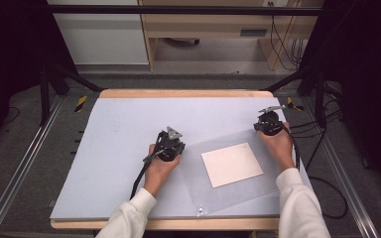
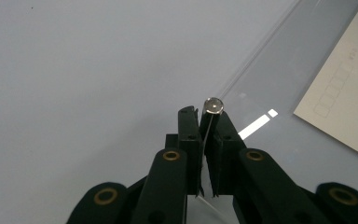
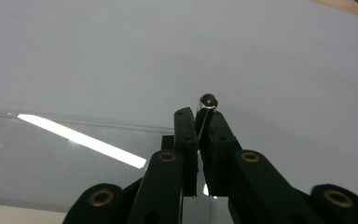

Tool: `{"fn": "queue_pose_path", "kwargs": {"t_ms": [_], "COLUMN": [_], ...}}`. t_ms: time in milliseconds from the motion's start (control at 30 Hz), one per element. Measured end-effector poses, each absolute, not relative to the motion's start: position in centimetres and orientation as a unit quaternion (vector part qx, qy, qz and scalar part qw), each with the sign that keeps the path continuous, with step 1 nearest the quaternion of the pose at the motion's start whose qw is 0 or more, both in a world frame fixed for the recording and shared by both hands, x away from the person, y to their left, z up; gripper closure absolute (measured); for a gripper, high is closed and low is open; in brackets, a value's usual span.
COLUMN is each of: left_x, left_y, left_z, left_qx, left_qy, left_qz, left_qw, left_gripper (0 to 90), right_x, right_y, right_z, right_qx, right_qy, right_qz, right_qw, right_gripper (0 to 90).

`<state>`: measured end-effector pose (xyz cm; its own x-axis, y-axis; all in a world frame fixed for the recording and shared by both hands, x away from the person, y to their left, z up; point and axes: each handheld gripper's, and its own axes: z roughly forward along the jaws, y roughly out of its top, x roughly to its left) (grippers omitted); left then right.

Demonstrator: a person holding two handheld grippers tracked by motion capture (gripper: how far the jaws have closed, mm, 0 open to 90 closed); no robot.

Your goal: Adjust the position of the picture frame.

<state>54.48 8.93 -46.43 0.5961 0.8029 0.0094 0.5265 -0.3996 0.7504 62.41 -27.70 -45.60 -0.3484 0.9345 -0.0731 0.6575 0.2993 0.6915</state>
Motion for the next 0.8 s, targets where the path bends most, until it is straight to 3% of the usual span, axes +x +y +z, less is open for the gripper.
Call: {"fn": "queue_pose_path", "kwargs": {"t_ms": [800], "left_x": [53.9], "left_y": [9.8], "left_z": [-44.5], "left_qx": [0.816], "left_qy": [0.392], "left_qz": [0.179], "left_qw": [0.386], "left_gripper": [83.1], "right_x": [60.9], "right_y": [-27.8], "right_z": [-43.2], "right_qx": [0.496], "right_qy": [0.782], "right_qz": [0.288], "right_qw": [0.243], "right_gripper": [85.8]}}
